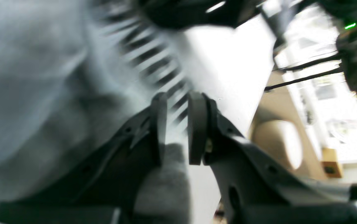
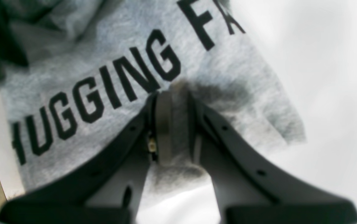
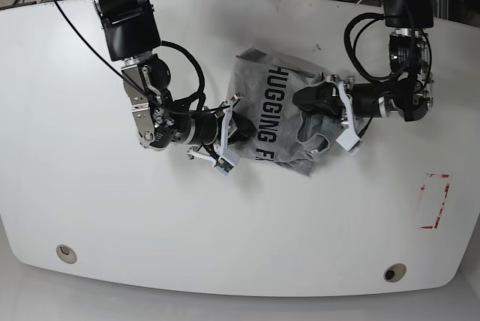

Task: Layout the t-shirt on the table in an organized manner, then fold the t-shirt properly
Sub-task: 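Grasp the folded grey shirt's edge with the left gripper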

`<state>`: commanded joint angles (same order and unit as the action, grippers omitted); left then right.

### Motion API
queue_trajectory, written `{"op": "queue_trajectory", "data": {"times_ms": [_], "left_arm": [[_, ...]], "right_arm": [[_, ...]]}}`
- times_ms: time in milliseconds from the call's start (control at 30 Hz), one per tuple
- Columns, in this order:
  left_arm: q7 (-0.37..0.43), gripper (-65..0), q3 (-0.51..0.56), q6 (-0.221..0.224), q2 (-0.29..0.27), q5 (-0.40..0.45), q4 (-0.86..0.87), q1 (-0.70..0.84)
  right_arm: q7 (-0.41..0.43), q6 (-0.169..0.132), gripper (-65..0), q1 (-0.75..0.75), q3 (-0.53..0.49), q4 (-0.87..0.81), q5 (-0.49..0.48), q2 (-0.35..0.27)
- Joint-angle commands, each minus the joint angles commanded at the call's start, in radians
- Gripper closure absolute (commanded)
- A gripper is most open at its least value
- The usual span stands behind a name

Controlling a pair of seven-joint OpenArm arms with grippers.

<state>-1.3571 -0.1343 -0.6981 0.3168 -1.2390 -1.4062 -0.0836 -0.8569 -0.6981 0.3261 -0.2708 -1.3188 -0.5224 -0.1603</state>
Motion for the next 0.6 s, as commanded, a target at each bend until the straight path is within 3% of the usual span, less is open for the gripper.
{"op": "queue_trajectory", "data": {"times_ms": [333, 600], "left_arm": [[0.000, -11.5, -0.135, 0.000, 0.123, 0.003, 0.002, -0.009], [-0.002, -11.5, -0.161, 0.000, 0.124, -0.002, 0.002, -0.130]], "right_arm": [[0.002, 0.000, -8.2, -0.020, 0.002, -0.002, -0.006, 0.000], [0.002, 0.000, -8.1, -0.021, 0.002, -0.002, -0.005, 0.000]]}}
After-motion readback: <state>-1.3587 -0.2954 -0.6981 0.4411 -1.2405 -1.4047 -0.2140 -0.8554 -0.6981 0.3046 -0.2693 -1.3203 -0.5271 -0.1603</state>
